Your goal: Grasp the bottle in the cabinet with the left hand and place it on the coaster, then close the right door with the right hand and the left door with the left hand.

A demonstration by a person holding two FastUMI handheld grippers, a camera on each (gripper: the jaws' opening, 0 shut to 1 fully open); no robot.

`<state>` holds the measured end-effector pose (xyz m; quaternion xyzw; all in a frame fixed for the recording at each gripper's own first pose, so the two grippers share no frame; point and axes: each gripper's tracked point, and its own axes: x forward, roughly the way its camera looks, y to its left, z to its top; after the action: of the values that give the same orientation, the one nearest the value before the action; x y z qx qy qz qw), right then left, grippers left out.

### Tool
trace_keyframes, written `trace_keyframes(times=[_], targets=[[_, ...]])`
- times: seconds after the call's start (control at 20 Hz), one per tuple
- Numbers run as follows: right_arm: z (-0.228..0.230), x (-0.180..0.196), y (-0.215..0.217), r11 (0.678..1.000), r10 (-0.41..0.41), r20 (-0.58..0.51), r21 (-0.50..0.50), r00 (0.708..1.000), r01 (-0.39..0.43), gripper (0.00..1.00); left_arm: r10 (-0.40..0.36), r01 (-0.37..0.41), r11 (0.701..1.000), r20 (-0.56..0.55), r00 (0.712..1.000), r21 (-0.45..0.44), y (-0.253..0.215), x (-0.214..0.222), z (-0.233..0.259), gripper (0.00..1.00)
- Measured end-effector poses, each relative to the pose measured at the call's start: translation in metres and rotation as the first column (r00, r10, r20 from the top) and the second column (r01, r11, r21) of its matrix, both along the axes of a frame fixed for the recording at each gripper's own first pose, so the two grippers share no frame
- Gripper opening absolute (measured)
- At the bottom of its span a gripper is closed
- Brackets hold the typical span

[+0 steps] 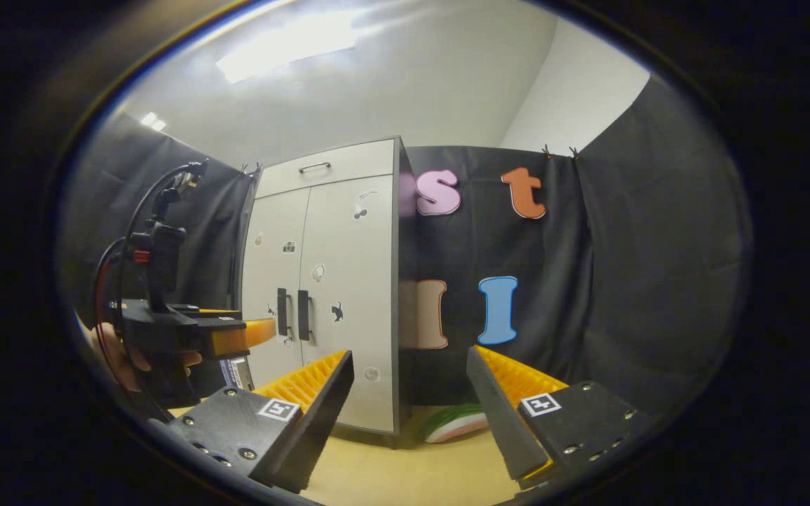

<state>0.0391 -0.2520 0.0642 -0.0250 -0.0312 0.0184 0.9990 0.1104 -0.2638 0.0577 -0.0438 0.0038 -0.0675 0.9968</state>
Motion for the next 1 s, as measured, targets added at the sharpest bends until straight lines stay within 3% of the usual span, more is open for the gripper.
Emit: trace_keyframes(times=[0.25, 0.4, 1.0], targets=[[-0.008, 0.003, -0.018, 0.999, -0.027, -0.009, 0.041, 1.0, 0.028, 0.98, 0.008, -0.009, 0.999, 0.023, 1.0, 0.049, -0.013, -0.003, 0.003, 0.96], [-0.006, -0.001, -0.032, 0.997, -0.057, 0.002, 0.042, 0.998, 0.057, 0.99, -0.024, 0.023, 1.0, 0.055, 0.998, 0.02, -0.032, 0.0, 0.014, 0.96], [-0.009, -0.028, -0.074, 0.986, -0.154, -0.014, 0.064, 0.988, 0.155, 0.98, -0.078, 0.079, 0.995, -0.022, 0.997, 0.053, -0.083, 0.012, -0.006, 0.96]])
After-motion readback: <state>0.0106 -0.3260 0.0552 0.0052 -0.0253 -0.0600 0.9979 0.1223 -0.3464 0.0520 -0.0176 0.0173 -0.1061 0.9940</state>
